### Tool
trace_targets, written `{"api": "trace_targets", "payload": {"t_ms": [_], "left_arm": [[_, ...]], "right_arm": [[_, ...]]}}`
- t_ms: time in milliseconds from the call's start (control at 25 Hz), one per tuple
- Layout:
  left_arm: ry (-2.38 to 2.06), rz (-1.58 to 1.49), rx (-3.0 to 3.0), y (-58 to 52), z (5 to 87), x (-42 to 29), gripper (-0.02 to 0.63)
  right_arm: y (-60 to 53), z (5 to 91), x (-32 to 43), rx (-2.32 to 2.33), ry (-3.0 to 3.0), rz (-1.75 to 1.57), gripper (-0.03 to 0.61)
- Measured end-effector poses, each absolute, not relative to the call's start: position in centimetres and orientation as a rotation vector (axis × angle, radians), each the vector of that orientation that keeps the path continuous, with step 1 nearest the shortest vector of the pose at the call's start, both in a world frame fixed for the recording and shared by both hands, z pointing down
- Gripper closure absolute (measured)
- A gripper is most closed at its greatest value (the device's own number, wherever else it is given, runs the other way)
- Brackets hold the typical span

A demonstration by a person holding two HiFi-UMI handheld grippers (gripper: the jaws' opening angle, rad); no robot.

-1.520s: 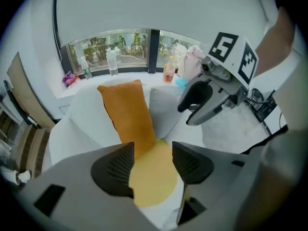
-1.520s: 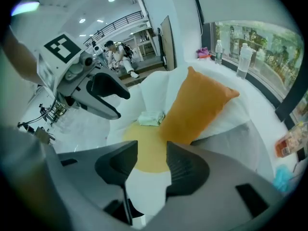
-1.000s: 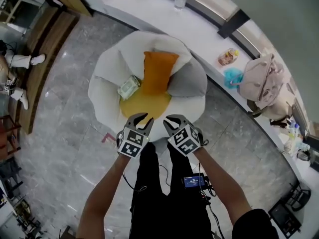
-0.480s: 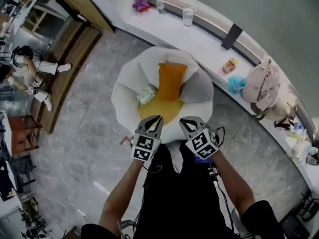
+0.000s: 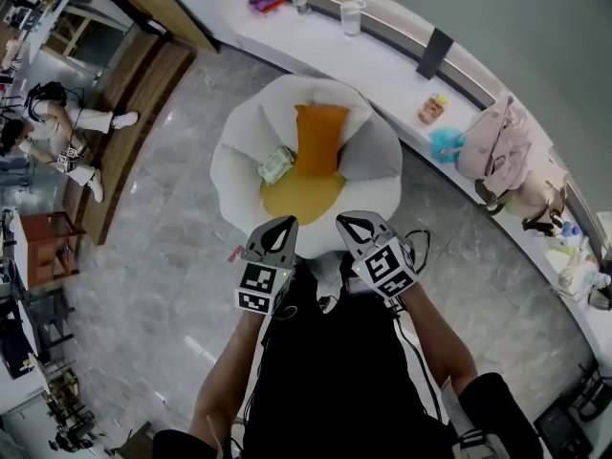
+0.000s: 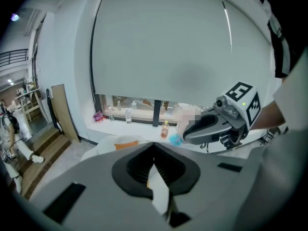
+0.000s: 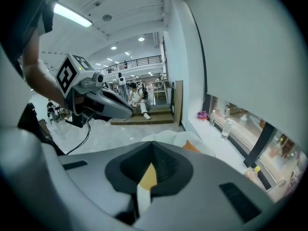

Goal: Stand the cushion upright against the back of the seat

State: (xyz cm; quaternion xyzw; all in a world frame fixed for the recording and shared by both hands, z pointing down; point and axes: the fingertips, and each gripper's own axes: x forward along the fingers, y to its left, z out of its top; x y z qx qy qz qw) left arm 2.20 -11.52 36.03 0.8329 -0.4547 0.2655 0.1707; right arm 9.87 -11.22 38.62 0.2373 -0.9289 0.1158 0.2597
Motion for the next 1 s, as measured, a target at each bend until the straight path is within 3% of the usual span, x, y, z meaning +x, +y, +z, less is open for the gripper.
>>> {"api": "trace_targets", "payload": {"t_ms": [440, 1000], "left_arm": [[-1.277, 0.582, 2.486, -7.6, 32.7, 0.2, 0.601], [-1.254, 0.295, 2.591, 2.4, 28.8, -16.7, 0.600]], "right_arm": [[-7.4, 34.2, 7.6, 0.712, -2.585, 0.257, 0.563], [2.4, 29.7, -4.7, 0.826, -2.546, 0.299, 0.563]]}}
